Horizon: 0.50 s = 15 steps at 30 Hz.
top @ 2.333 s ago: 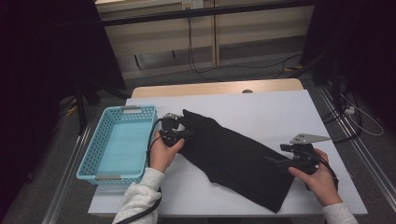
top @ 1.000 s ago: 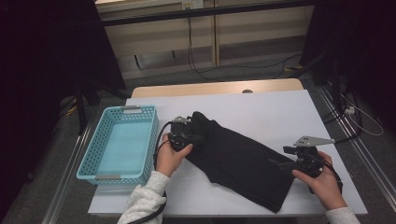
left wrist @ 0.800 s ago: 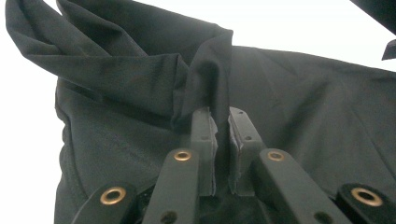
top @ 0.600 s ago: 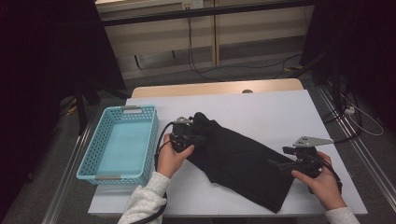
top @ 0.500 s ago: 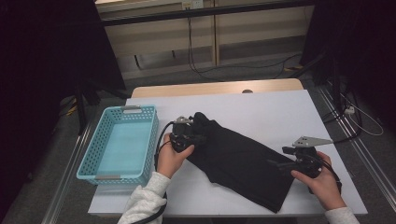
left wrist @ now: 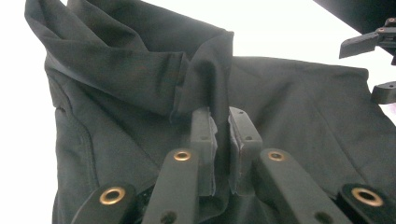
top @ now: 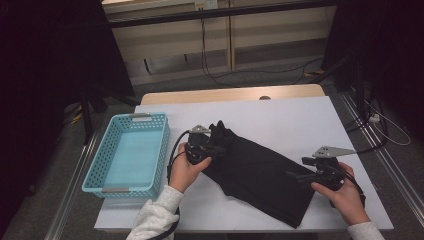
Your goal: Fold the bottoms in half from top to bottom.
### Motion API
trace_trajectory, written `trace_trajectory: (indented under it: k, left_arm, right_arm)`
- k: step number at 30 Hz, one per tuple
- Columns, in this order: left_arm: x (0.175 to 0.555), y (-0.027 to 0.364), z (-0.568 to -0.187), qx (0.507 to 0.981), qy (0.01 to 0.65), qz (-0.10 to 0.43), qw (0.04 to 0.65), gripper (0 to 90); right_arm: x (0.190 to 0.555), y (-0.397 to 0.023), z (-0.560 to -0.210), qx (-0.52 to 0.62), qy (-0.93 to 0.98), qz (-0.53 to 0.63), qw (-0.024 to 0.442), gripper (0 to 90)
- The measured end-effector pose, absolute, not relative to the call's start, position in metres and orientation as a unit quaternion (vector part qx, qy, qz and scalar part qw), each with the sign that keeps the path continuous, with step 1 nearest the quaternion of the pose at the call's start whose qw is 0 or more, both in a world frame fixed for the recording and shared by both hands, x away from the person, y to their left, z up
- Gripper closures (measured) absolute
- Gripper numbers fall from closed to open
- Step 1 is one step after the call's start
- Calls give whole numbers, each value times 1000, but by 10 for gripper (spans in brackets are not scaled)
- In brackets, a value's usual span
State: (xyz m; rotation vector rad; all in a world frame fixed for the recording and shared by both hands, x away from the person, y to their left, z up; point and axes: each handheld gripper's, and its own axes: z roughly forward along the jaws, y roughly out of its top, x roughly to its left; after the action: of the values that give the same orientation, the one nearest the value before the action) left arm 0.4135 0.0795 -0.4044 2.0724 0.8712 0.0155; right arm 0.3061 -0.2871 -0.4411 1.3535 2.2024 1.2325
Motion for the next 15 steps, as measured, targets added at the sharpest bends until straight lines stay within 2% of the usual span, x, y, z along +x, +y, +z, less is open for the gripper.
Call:
trace_trajectory:
  k: [15]
  left_arm:
    - [408,67,-414,846,327,-1,422,818]
  right_arm:
    - [306,-286,-442,466,764,425,138,144]
